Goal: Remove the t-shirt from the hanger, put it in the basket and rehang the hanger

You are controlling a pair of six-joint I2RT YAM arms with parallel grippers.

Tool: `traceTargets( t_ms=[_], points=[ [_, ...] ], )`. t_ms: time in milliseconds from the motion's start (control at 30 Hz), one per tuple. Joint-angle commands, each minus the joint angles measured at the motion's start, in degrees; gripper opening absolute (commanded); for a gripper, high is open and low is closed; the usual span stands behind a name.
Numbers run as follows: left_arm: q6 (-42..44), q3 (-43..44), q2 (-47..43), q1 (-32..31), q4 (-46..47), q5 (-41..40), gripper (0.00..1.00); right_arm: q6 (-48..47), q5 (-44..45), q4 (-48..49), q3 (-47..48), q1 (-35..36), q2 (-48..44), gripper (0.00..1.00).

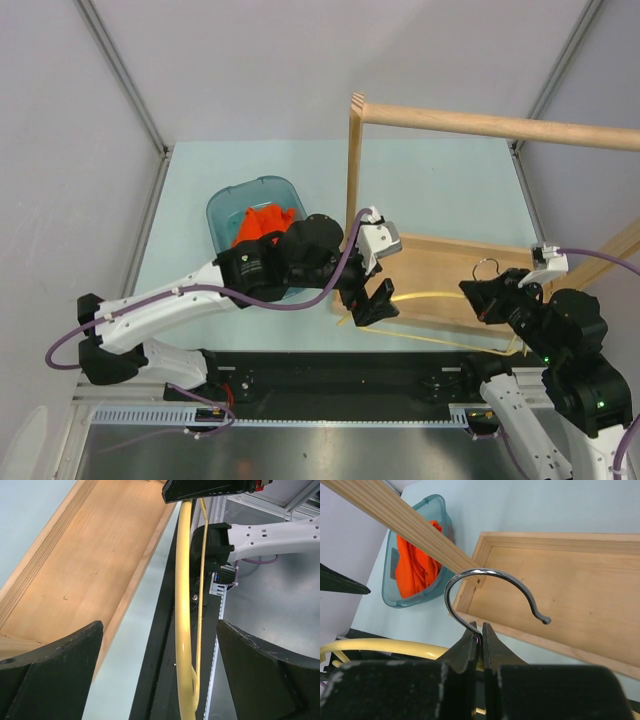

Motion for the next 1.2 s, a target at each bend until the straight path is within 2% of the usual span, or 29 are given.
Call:
traceTargets(
  t_ms=[0,167,300,333,400,433,500,533,567,600,633,733,833,1000,1167],
  points=[
    [1.5,3.95,0.06,-0.18,-2.0,3.05,1.0,-0.32,-1.99,4.85,0.37,-0.26,-0.59,0.0],
    [-0.7,3.33,1.46,-0.18,-4.37,5.54,0.99,0.29,-2.34,5.99,0.37,-0.44,-0.85,0.0],
    [-2.81,3.07,2.17,-0.18,-5.79,6.68,0.89,0.9,-1.81,6.52,0.37,-0.53,-1.47,0.0],
    [-3.25,2.98,2.17,-0.18,-5.79,6.77,0.75,0.99,-1.9,6.61,0.37,-0.53,-1.55,0.0],
    [-5.09,2.72,1.56,-0.18,-5.17,6.42,0.55,1.52,-1.72,6.7,0.28,-0.61,-1.91,0.0],
    [-5.71,2.72,1.29,-0.18,-4.56,5.72,0.33,1.78,-1.38,6.78,0.28,-0.7,-1.99,0.01],
    [-6.24,2.28,-0.54,-0.18,-3.77,4.23,0.14,3.01,0.2,6.7,0.46,-0.7,-2.26,0.21],
    [-6.85,2.19,-1.42,-0.18,-2.9,2.65,0.0,3.54,0.82,6.35,0.55,-0.79,-2.43,0.32],
    [-7.03,1.93,-2.39,-0.18,-2.54,-0.93,0.01,4.33,2.3,6.17,0.72,-0.79,-2.43,0.5],
    [-7.38,1.32,-3.44,-0.27,-2.19,-3.66,0.0,4.86,3.28,5.47,1.25,-0.88,-2.52,0.6],
    [-8.17,1.05,-5.72,-0.19,-2.1,-6.3,0.0,5.38,5.9,5.03,1.51,-0.79,-2.7,0.74],
    [-9.22,-0.18,-10.72,-0.18,-1.4,-14.66,0.0,8.28,13.79,2.05,2.92,-0.79,-3.75,0.9],
    [-9.75,-2.9,-16.96,-0.18,1.05,-20.46,0.0,10.74,19.61,0.2,3.97,-0.79,-5.33,0.99],
    [-10.37,-6.33,-24.01,-0.19,5.02,-27.4,0.0,13.91,25.08,-0.07,4.59,-0.53,-10.78,1.0],
    [-12.39,-4.14,-25.08,-0.19,6.43,-29.88,0.0,14.62,25.08,0.9,4.33,0.35,-12.54,0.98]
  ],
)
